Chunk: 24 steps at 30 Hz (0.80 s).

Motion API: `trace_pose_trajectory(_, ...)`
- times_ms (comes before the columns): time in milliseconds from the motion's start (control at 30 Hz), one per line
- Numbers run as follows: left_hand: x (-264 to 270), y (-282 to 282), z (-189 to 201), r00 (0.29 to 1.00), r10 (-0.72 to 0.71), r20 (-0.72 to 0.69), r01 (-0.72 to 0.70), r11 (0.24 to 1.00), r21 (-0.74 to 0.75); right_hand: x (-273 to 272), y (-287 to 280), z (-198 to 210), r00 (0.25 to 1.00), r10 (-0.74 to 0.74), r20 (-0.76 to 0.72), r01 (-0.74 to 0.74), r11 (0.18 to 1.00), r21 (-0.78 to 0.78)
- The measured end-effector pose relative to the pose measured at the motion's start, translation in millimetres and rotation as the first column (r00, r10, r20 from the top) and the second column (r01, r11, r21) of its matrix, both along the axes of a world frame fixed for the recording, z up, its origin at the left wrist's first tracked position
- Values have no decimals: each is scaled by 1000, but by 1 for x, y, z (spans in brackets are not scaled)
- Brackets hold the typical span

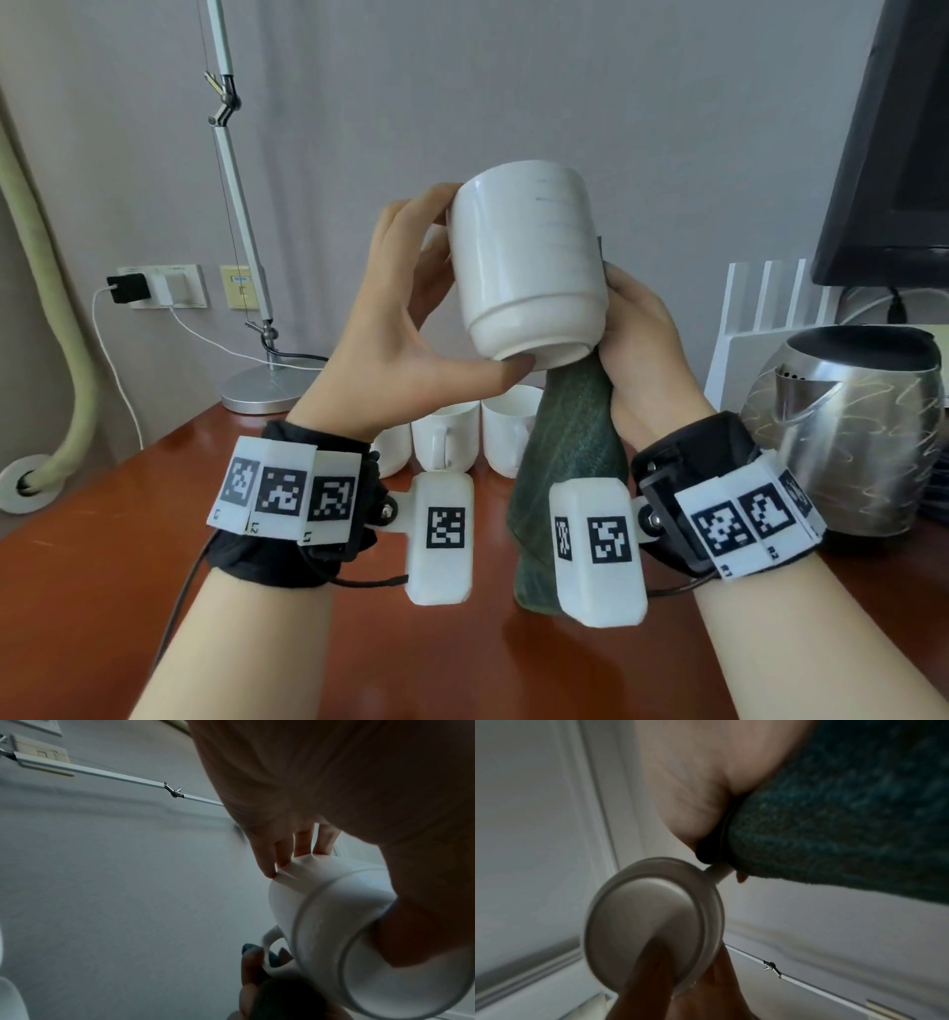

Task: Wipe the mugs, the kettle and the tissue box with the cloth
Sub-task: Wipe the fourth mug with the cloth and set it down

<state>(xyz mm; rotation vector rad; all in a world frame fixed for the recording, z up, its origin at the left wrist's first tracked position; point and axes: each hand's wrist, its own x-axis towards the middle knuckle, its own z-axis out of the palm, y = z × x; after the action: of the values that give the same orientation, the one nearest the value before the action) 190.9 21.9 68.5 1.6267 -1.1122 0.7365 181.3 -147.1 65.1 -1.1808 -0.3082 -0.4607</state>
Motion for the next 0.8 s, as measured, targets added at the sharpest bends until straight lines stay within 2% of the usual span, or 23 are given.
trace_pose_trajectory(100,3,3,0,1000,30,3,-30,999,41,2,-1,-2,996,-39,77,42,998,-35)
trace_pose_trajectory(200,5,6,-1,986,142,85,-152,981,119,7,-4,-3,980,-136,145,148,987,-71)
trace_pose_trajectory(333,6,6,-2,975,195,108,-211,964,162,12,-7,-4,957,-219,191,242,964,-109)
trace_pose_trajectory(400,6,7,-1,956,232,179,-262,950,169,11,-8,-3,950,-230,211,260,957,-129)
trace_pose_trajectory(467,5,6,1,930,270,250,-314,936,160,11,-10,-2,947,-229,224,262,956,-133)
trace_pose_trajectory(533,2,4,2,931,264,252,-306,941,145,9,-11,-1,950,-217,226,250,959,-132)
trace_pose_trajectory(700,2,8,3,911,323,257,-352,933,74,15,-15,1,990,-40,138,32,998,56)
trace_pose_trajectory(800,6,16,3,889,387,244,-411,910,56,21,-17,-3,997,-53,52,56,997,-55)
